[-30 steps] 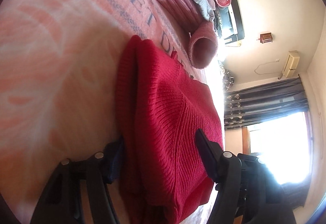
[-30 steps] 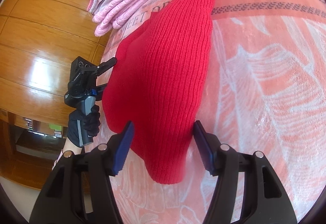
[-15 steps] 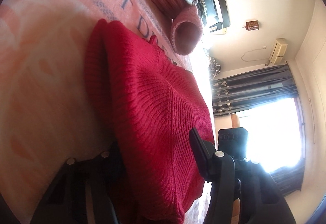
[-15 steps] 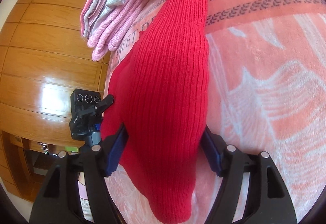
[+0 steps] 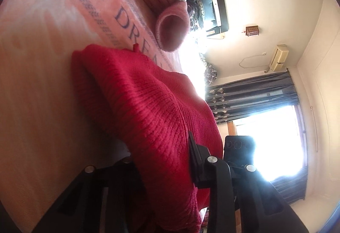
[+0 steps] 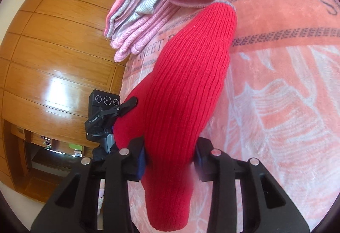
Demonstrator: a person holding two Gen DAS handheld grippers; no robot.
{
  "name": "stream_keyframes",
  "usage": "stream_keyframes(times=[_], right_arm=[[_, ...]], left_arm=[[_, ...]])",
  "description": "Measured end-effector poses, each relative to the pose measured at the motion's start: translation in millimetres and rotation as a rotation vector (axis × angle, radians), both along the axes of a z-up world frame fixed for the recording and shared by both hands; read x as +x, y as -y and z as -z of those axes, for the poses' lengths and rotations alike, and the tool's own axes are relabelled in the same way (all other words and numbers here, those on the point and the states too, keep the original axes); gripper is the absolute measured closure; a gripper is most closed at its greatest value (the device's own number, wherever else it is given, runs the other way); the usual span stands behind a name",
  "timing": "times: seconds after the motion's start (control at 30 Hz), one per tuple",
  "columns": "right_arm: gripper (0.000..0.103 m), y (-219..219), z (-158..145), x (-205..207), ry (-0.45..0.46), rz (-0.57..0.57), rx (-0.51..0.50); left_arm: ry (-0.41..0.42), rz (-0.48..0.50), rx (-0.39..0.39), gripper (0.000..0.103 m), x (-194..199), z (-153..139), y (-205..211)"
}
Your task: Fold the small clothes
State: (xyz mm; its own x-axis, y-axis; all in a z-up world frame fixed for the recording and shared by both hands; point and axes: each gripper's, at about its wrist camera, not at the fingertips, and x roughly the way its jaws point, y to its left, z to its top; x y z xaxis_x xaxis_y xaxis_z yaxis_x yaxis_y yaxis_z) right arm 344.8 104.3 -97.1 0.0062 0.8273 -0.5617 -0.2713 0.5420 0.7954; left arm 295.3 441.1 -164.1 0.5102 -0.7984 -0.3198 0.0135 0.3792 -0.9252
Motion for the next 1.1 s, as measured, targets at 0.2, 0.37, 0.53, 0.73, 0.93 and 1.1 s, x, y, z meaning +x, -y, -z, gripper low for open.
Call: stream_keyframes(times=[0.2,0.37,0.53,0.73,0.93,1.1], right_arm=[[0.069,67.6,-23.0,-25.0,0.027,0.03,0.006],[0.069,113.5,5.3,-47.7,-0.025,0.057,-0.063],[0.068,134.7,64.4,-65.7,-0.13,0.058,-0.09],[0.065,129.3,60.9,-71.0,-0.085,0.022,-0.114],[0.046,130.2,39.9,-82.3,-0.045,0.01,-0.125],[0.046,143.2,38.7,-98.6,-0.05,0.014,-0.134]], left_arm=[[0.029,0.067,-0.02,0.073,0.3,-15.2,66.7],[-0.026,0.153,0.068,0.073,-7.7,5.2,121.5],[-0.065,0.177,0.082,0.071,-13.0,34.5,133.4],[-0.048,0.191,0.145,0.066,-11.5,23.5,141.3],[-0.031,0.168,0.235,0.042,-40.1,-5.1,142.6],[0.017,0.138,0.435,0.034,-88.2,-29.2,155.9]])
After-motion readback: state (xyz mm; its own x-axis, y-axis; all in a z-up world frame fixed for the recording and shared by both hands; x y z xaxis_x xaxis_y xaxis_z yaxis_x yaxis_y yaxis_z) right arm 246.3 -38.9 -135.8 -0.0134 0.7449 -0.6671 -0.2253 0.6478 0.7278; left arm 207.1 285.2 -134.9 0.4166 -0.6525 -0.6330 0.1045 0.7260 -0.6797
